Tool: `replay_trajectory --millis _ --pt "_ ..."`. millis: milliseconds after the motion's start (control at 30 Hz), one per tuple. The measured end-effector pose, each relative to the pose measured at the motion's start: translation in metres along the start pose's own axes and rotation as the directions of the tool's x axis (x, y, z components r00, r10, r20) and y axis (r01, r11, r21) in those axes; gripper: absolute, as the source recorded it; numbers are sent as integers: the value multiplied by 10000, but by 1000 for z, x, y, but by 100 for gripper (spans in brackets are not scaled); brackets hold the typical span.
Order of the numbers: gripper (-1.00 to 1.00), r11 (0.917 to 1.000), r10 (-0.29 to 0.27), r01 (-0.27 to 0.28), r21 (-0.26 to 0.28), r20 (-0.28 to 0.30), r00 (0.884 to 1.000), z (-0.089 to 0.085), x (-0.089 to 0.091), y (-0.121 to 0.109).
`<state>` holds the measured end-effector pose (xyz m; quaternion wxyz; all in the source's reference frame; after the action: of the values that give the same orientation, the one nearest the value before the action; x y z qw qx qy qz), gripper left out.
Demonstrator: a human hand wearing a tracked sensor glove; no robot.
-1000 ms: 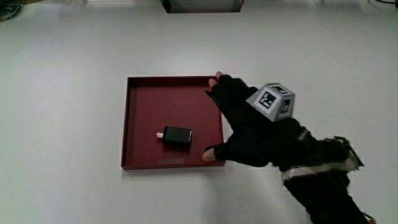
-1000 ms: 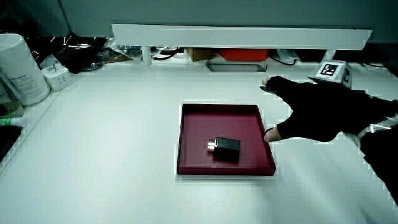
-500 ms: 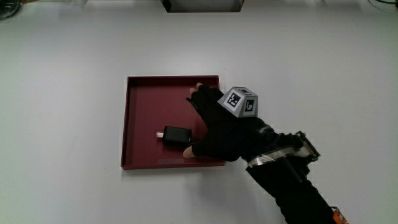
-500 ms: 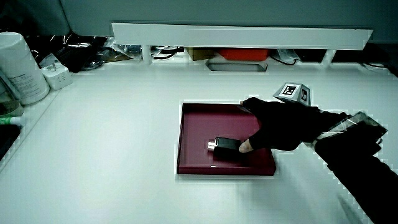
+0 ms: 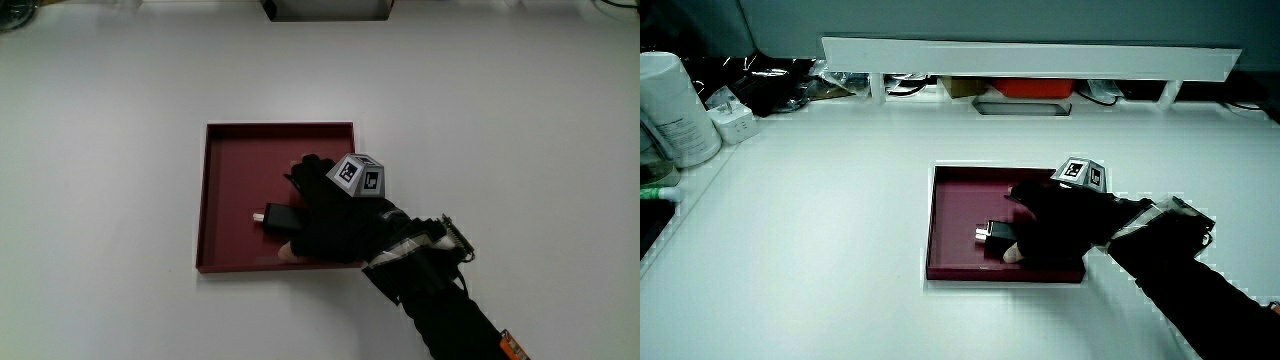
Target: Pick charger from plate
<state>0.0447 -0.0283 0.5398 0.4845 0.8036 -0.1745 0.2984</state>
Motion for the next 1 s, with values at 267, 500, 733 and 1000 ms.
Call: replay_trajectory --millis 267,500,733,1000 --pt "0 9998 -172 173 -105 21 9998 -15 5 11" --pt "8 9994 -127 126 326 21 9999 -17 5 11" --pt "36 9911 270 -336 1287 525 9983 -14 -3 6" --pt "68 9817 306 -488 1839 1007 9944 -12 -14 1"
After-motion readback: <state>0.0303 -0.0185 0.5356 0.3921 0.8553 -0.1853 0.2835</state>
